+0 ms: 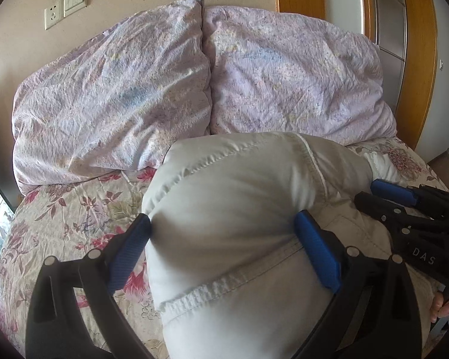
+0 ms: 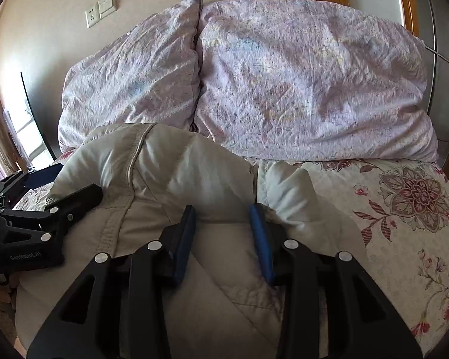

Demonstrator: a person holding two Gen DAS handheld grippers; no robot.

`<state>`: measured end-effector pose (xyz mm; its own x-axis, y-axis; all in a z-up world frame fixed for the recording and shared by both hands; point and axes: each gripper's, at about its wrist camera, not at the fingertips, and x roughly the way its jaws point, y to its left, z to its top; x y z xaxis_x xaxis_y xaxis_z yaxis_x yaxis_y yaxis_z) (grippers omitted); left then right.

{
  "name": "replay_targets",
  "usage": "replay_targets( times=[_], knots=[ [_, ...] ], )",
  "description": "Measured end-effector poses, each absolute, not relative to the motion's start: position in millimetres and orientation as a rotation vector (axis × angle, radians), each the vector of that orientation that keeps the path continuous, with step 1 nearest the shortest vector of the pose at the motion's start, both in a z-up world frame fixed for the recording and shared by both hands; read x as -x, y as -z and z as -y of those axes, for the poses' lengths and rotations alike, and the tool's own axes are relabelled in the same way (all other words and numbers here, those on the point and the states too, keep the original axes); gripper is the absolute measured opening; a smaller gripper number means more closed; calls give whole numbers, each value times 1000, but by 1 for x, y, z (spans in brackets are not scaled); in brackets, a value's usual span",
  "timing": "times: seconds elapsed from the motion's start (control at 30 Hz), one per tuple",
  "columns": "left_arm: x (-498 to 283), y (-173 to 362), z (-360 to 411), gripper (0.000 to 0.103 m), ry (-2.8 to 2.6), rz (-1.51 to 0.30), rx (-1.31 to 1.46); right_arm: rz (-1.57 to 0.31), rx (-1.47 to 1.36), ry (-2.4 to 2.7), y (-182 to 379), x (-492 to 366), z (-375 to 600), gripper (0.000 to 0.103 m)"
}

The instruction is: Fold large clothes

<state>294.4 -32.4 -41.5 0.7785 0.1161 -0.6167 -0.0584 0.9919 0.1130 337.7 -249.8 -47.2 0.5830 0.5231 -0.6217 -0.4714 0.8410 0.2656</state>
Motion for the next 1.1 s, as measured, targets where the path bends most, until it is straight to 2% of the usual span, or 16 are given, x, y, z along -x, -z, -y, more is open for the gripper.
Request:
replay_targets(
  times=[0.7, 0.87, 0.97, 1.1],
  knots=[
    [-316, 78, 21, 101, -116, -721, -53, -795, -88, -591, 77, -356, 240, 39],
    [-310, 62, 25, 101, -132, -747, -107, -856, -16, -544, 56, -351, 237, 40],
    [-302, 44, 25, 101, -122, -716, -82, -759, -53, -507, 28, -349, 254, 42],
    [-311, 36, 44, 101, -140, -727, -142, -764, -54, -441, 28, -366, 264, 43]
  ],
)
